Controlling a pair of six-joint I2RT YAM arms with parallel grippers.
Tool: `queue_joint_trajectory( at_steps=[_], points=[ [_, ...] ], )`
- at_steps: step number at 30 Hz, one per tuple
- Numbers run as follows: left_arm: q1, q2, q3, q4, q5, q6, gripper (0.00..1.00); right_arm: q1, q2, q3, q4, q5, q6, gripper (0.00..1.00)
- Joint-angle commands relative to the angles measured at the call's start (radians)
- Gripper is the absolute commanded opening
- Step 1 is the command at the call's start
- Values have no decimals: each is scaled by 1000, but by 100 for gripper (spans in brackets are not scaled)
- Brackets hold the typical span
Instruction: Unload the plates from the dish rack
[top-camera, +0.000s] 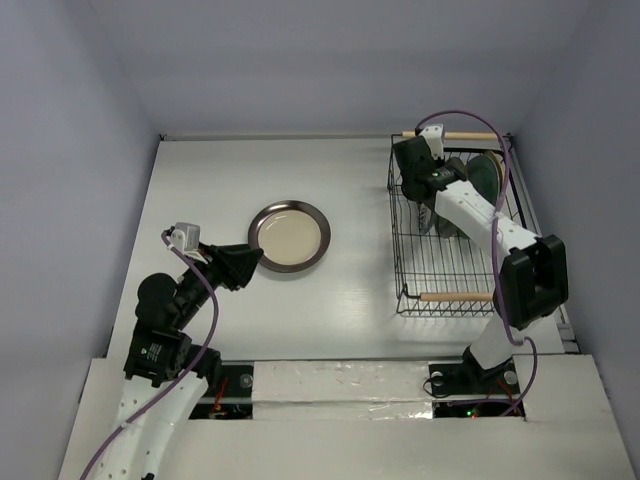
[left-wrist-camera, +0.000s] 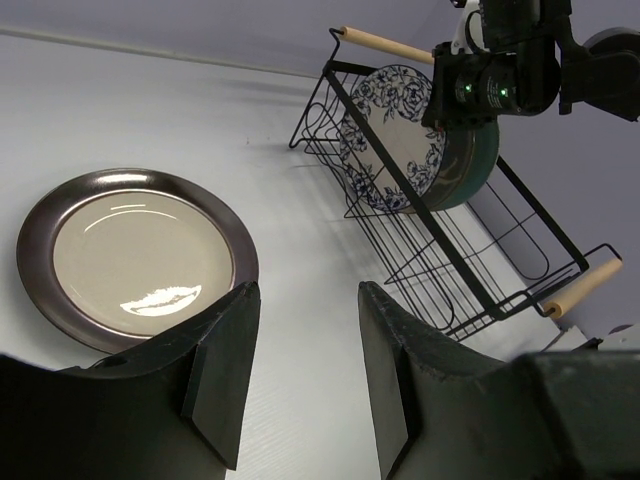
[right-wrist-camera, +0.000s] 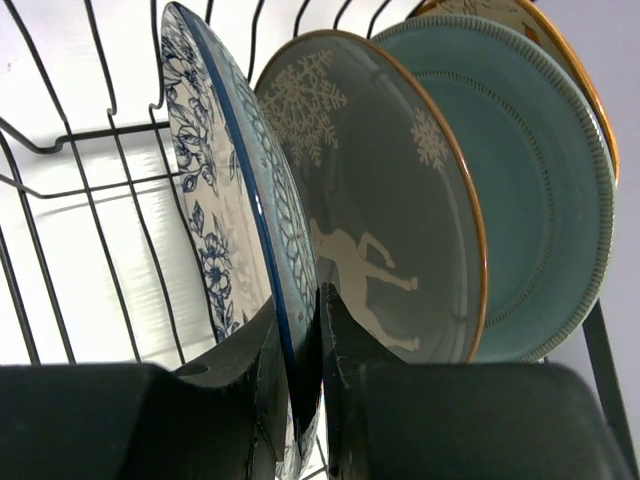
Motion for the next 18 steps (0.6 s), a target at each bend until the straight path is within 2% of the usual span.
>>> queue_joint_trajectory(
  at_steps=[1, 2, 10, 14, 17, 18],
  points=[
    [7, -9, 30, 39, 8, 7, 41, -21, -64, 75, 48, 139, -75, 3],
    [7, -10, 31, 38, 10, 7, 41, -21, -80, 82, 47, 138, -80, 0],
    [7, -10, 28, 39, 7, 7, 41, 10, -177, 196, -44, 190, -128, 0],
    [7, -10, 28, 39, 8, 4, 41, 40, -254, 239, -80, 184, -96, 0],
    [7, -9, 28, 39, 8, 4, 41, 68, -359, 225, -47, 63, -37, 0],
    [7, -7, 28, 41, 8, 4, 41, 68, -392, 204, -21, -54, -22, 0]
  ],
)
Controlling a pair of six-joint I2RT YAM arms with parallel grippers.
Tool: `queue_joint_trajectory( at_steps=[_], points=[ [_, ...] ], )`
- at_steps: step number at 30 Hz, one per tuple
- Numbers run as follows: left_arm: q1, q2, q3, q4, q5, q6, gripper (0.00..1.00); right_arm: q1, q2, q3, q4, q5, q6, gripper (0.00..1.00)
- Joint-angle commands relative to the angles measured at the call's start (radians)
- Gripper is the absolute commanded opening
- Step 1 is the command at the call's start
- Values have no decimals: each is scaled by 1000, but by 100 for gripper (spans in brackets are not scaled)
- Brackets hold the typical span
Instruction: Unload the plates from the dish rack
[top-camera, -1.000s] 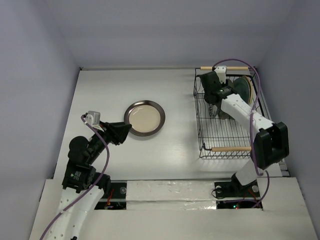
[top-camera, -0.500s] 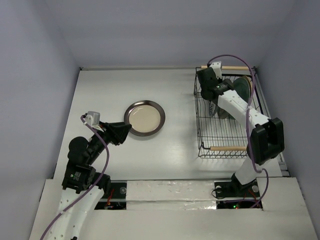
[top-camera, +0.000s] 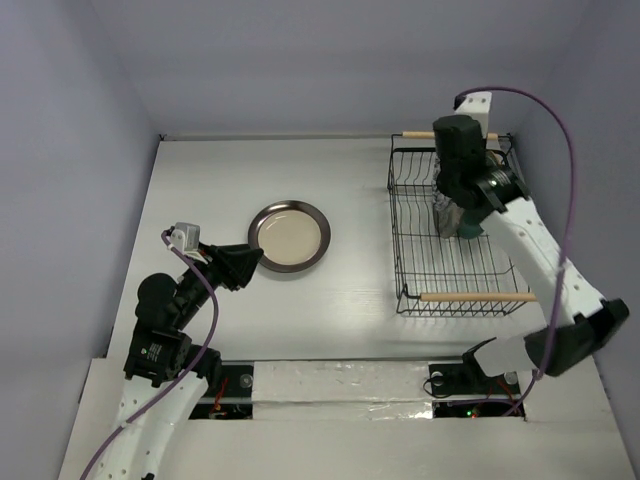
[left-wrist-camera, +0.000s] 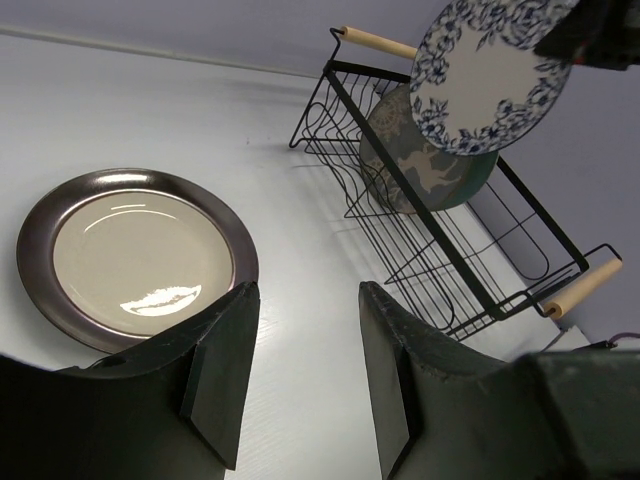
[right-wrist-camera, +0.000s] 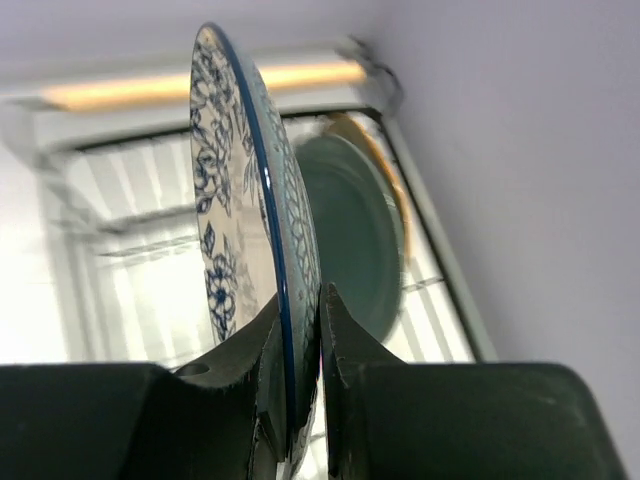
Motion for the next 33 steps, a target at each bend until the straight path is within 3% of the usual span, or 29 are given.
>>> queue_joint_trajectory(
  at_steps=[1, 6, 10, 16, 23, 33],
  points=[
    [7, -6, 28, 41, 8, 4, 41, 42, -171, 22, 188, -167, 86, 0],
    [7, 4, 27, 41, 7, 4, 41, 51, -288, -212, 460, -607, 254, 0],
    [7, 7, 26, 41, 4, 4, 41, 99, -200, -288, 653, -813, 400, 0],
    [7, 5, 26, 39, -6, 4, 41, 198, 26, -305, 864, -948, 557, 0],
    [7, 5, 27, 39, -7, 2, 42, 252, 244, -296, 1009, -1004, 701, 0],
    [16, 1, 25, 43, -2, 1, 42, 274, 380, -405, 1138, -986, 793, 0]
  ],
)
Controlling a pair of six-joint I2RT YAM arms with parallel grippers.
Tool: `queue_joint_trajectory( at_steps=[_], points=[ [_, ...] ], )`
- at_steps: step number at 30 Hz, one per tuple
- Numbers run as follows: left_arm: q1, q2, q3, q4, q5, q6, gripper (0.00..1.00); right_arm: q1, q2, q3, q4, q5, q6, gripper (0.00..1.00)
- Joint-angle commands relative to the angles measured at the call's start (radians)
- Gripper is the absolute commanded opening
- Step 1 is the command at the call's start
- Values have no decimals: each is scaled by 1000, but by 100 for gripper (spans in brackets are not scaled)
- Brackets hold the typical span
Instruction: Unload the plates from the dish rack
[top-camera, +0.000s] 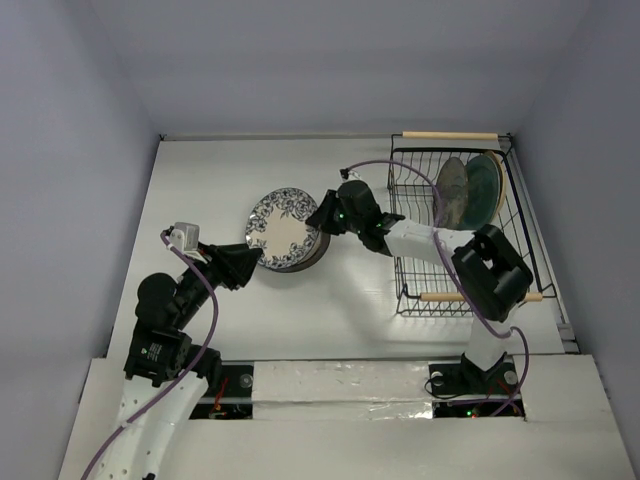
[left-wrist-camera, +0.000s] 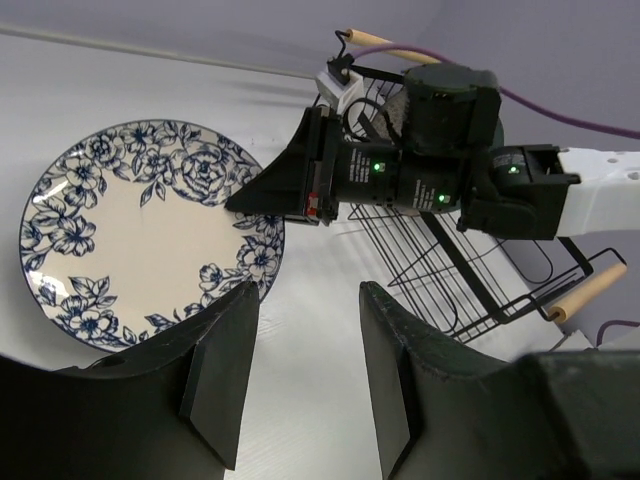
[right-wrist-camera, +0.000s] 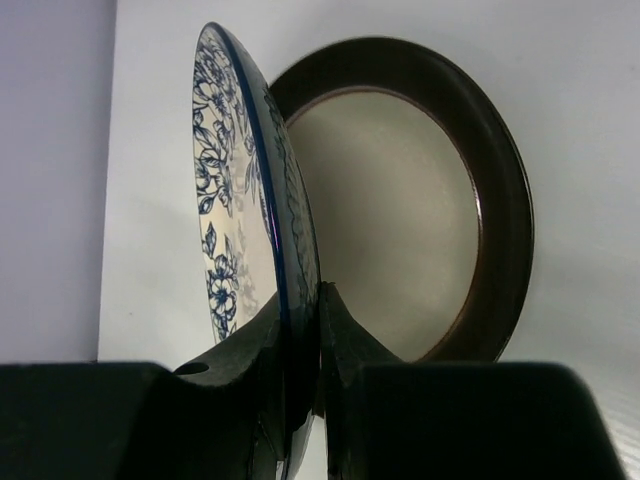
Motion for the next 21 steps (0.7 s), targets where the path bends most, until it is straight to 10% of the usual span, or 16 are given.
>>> queue_joint_trajectory(
  at_steps=[1, 7, 21],
  points=[
    [7, -2, 26, 43, 2, 1, 42, 10, -2, -2, 241, -10, 82, 0],
    [7, -2, 25, 43, 3, 2, 42, 10, 15, -26, 231, 1, 78, 8],
    [7, -24, 22, 47, 14, -2, 42, 19, -11, 32, -111, 125, -148, 89]
  ],
)
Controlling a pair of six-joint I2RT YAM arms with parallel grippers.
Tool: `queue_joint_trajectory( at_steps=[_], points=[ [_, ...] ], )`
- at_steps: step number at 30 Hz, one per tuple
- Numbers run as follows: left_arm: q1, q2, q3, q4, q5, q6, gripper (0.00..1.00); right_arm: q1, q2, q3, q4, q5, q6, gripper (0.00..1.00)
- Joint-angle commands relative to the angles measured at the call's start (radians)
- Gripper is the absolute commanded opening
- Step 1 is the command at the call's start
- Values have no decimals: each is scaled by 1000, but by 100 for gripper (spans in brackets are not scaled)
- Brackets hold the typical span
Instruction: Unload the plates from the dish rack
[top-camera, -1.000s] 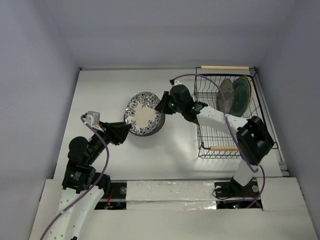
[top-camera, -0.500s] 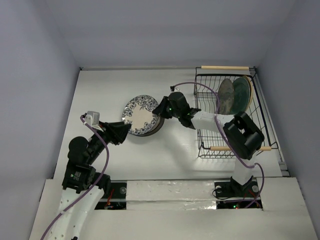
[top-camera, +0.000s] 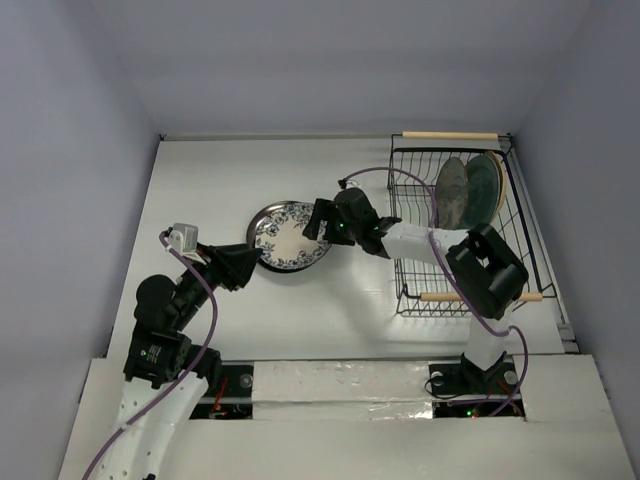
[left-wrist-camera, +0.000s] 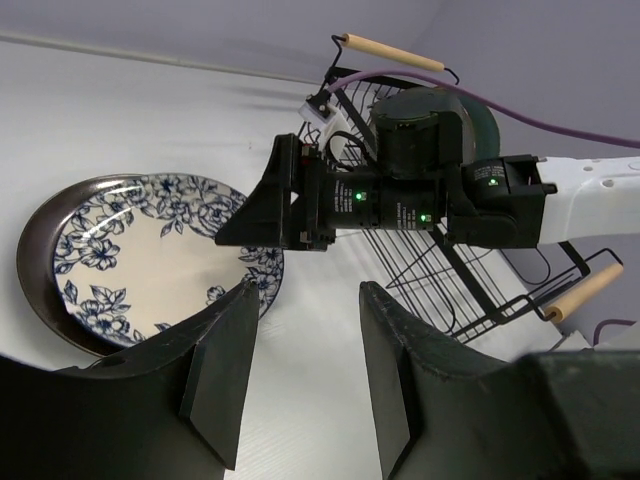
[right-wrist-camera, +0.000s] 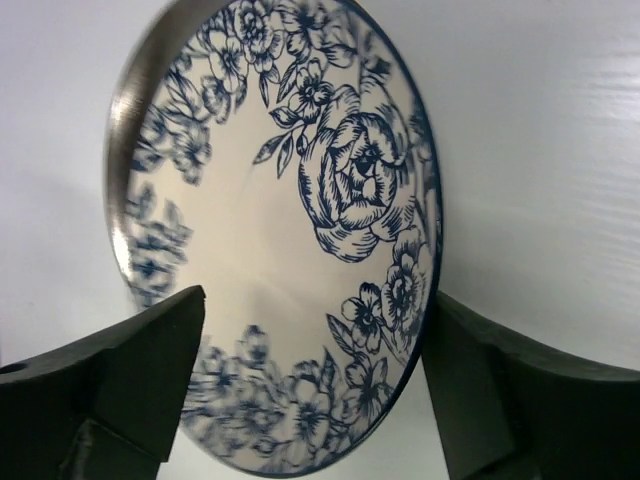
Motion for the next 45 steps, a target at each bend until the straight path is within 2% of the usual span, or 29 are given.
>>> queue_joint_trajectory(
  at_steps=[1, 4, 7, 10, 12, 13, 15, 17, 21, 22, 24, 25, 26, 27, 29, 30, 31, 32, 35, 37, 38, 40, 41, 42, 43, 44, 45],
  points=[
    [3, -14, 22, 46, 12, 0, 42, 23, -44, 75, -101, 71, -100, 91],
    [3, -19, 22, 46, 12, 0, 42, 37, -50, 109, -207, 132, -156, 98],
    [3, -22, 22, 46, 12, -2, 42, 37, -84, 103, -264, 200, -192, 99],
    [3, -24, 20, 46, 12, -2, 42, 37, -145, 89, -305, 253, -221, 97],
    [3, -21, 20, 48, 12, 0, 42, 37, -208, 88, -324, 281, -241, 88],
    [3, -20, 20, 48, 12, 0, 41, 37, -236, 82, -339, 313, -247, 81],
    [3, -20, 20, 48, 12, -2, 42, 37, -328, 80, -364, 379, -275, 37],
    [3, -20, 22, 48, 12, -2, 42, 37, -391, 95, -434, 526, -302, 1],
    [3, -25, 20, 48, 12, -2, 42, -3, -520, 137, -595, 809, -345, 0],
    [3, -28, 22, 48, 14, -2, 41, -56, -552, 140, -644, 871, -351, 0],
    [3, -31, 22, 49, 16, 0, 40, -134, -580, 134, -674, 878, -371, 1],
    [3, -30, 20, 49, 16, -2, 38, -211, -589, 128, -686, 855, -383, 10],
    [3, -31, 22, 49, 16, -2, 36, -240, -595, 118, -694, 852, -399, 41],
    [3, -31, 20, 49, 17, -3, 35, -265, -592, 111, -694, 857, -406, 60],
    [3, -31, 20, 49, 17, -2, 30, -323, -568, 98, -683, 854, -425, 85],
    [3, -33, 19, 49, 17, -2, 27, -340, -554, 97, -680, 854, -425, 86],
    [3, -31, 19, 49, 17, -3, 20, -357, -542, 89, -663, 846, -425, 86],
    [3, -31, 19, 48, 16, -3, 17, -372, -529, 83, -645, 829, -430, 85],
    [3, -31, 20, 49, 14, -3, 15, -426, -480, 69, -576, 772, -433, 78],
    [3, -31, 19, 48, 16, -3, 15, -446, -422, 80, -557, 751, -433, 71],
    [3, -31, 20, 45, 12, -2, 15, -446, -402, 91, -550, 758, -437, 60],
    [3, -33, 20, 46, 11, -2, 16, -458, -350, 106, -553, 758, -440, 52],
    [3, -33, 22, 46, 12, 0, 16, -458, -341, 114, -550, 763, -452, 49],
    [3, -33, 22, 46, 12, 0, 16, -458, -334, 117, -548, 766, -457, 40],
    [3, -31, 22, 46, 12, -2, 16, -458, -330, 118, -546, 771, -462, 37],
    [3, -31, 22, 46, 12, -2, 16, -458, -331, 120, -546, 774, -472, 29],
    [3, -31, 22, 48, 12, 0, 16, -458, -334, 118, -546, 777, -479, 27]
  ],
)
